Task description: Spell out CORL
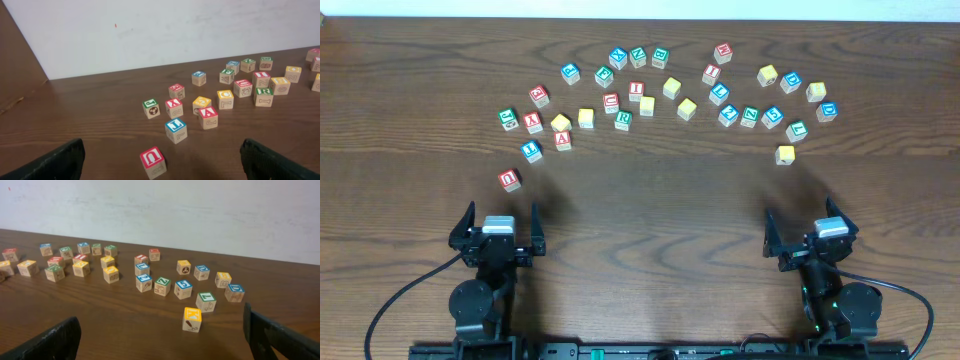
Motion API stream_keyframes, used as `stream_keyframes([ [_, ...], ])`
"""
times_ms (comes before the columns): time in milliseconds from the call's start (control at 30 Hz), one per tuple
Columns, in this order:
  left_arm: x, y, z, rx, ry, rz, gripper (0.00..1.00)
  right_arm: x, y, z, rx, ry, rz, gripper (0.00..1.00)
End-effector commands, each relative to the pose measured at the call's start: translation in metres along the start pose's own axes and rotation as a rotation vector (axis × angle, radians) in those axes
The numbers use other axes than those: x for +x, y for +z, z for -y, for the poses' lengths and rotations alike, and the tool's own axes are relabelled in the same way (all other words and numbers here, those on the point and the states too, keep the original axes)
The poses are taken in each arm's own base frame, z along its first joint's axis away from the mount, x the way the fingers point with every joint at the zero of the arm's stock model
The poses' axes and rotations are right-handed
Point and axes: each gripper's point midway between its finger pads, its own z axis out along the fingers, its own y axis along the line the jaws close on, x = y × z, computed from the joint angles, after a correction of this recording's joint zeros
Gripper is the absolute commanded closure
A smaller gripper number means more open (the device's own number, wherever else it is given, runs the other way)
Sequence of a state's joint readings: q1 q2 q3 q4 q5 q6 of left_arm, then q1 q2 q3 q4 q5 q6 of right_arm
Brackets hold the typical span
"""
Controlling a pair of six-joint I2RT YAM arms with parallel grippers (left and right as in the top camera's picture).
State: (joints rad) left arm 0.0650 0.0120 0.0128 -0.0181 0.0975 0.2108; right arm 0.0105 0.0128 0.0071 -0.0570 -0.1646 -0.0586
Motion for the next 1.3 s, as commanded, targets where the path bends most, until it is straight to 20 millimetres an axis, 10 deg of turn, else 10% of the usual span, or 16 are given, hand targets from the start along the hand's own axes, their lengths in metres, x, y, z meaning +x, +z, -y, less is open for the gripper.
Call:
stream_keyframes([
  [0,0.014,0.0,0.001,0.006,0.006,-0.047,0.02,0.0,0.0,-0.002,-0.011,0.013,0.002,0.01],
  [567,0.01,0.0,0.001,0.007,-0.001,-0.033,0.02,0.0,0.0,-0.002,-0.011,0.013,0.002,0.01],
  [933,-0.069,-0.003,-0.01,0.001,0.002,0.012,0.02,0.0,0.0,-0.002,-0.011,0.013,0.002,0.01],
  [1267,-0.144,0.041,-0.002,0.139,-0.012,-0.103,0.02,-0.001,0.0,0.0,0.001,0.01,0.007,0.01],
])
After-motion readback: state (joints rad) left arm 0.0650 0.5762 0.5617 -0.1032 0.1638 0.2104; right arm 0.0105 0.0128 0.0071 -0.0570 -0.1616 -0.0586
